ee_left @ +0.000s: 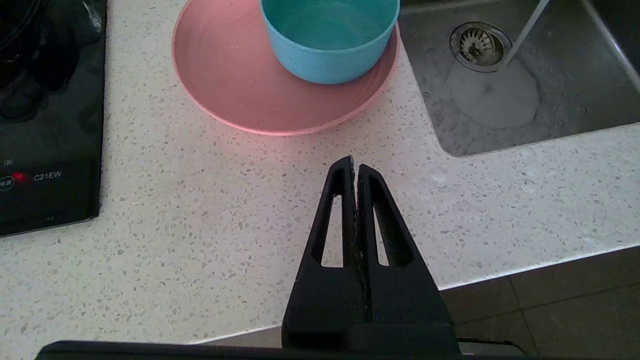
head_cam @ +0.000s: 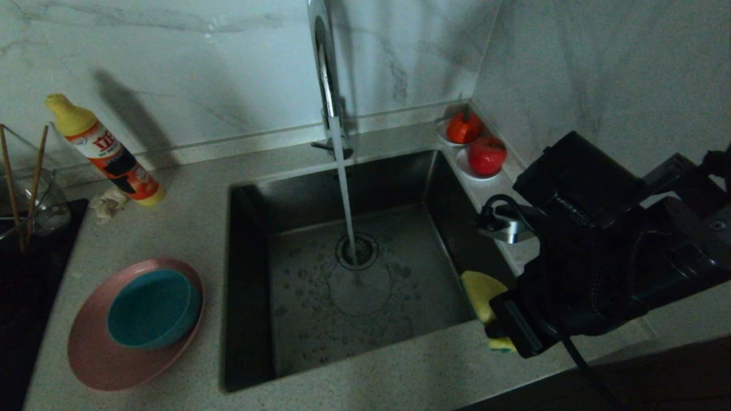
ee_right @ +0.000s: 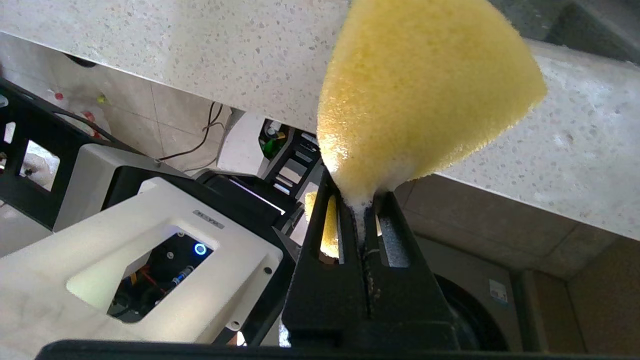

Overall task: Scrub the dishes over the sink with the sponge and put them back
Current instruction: Pick up a bowl and the sponge

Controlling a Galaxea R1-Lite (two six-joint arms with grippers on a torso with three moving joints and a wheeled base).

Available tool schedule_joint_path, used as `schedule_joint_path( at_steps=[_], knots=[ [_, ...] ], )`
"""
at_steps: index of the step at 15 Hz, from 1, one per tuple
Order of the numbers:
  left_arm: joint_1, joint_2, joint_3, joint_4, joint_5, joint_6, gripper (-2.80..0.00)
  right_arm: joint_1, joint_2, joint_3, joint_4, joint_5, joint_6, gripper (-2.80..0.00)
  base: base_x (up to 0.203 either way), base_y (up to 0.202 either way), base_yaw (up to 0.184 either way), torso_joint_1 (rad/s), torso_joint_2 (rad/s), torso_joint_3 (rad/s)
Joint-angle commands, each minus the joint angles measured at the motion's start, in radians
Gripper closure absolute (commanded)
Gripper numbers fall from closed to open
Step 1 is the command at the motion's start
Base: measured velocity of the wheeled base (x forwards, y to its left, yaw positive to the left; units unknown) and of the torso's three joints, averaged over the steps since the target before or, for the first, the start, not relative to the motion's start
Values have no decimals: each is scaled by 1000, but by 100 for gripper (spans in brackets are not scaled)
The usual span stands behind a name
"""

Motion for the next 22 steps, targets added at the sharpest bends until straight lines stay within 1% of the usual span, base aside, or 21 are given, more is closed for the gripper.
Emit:
schedule_joint_path(
  at_steps=[1, 3, 4, 6, 7, 8, 10, 11, 12, 14, 16, 17, 18, 20, 22],
  knots=[
    [0, 0, 0, 0, 3, -3, 0, 2, 31, -7, 5, 1, 1, 0, 0, 0, 0, 0, 0, 0],
    [0, 0, -23, 3, 6, 1, 0, 2, 32, -4, 5, 7, 3, 0, 0, 0, 0, 0, 0, 0],
    [0, 3, -70, 6, 8, 2, 0, 2, 28, 0, 5, 7, 3, 0, 0, 0, 0, 0, 0, 0],
    [0, 44, -196, 18, 16, 3, 0, 2, 21, 1, 4, 7, 1, 0, 0, 0, 0, 0, 0, 0],
    [0, 61, -251, 23, 32, 6, 0, 2, 16, 1, 3, 7, 0, 0, 0, 0, 0, 0, 0, 0],
    [0, 99, -335, 37, 60, 16, 0, 1, 11, -2, 3, 8, 0, 0, 0, 0, 0, 0, 0, 0],
    [1, 220, -518, 79, 110, 43, 0, 2, 8, -4, 3, 7, -2, 0, 0, 0, 0, 0, 0, 0],
    [1, 301, -597, 92, 122, 50, 0, 2, 7, -8, 3, 7, -6, 0, 0, 0, 0, 0, 0, 0],
    [3, 397, -679, 103, 137, 56, 0, 1, 6, -11, 2, 2, -6, 0, 0, 0, 0, 0, 0, 0],
    [6, 588, -863, 149, 197, 91, 0, 1, -2, -12, 2, 0, -8, 0, 0, 0, 0, 0, 0, 0],
    [8, 781, -1041, 231, 275, 148, 0, 1, -3, -12, 2, 1, -6, 0, 0, 0, 0, 0, 0, 0],
    [8, 863, -1112, 288, 304, 169, 0, 1, -2, -13, 2, -1, -6, 0, 0, 0, 0, 0, 0, 0],
    [9, 952, -1184, 376, 332, 186, 0, 2, 3, -12, 2, 2, -8, 0, 0, 0, 0, 0, 0, 0],
    [16, 1091, -1268, 522, 363, 199, 0, 1, 5, -10, -9, 4, -6, 0, 0, 0, 0, 0, 0, 0],
    [70, 1205, -1294, 581, 368, 196, 0, 1, -2, -4, -29, -2, -6, 0, 0, 0, 0, 0, 0, 0]
  ],
)
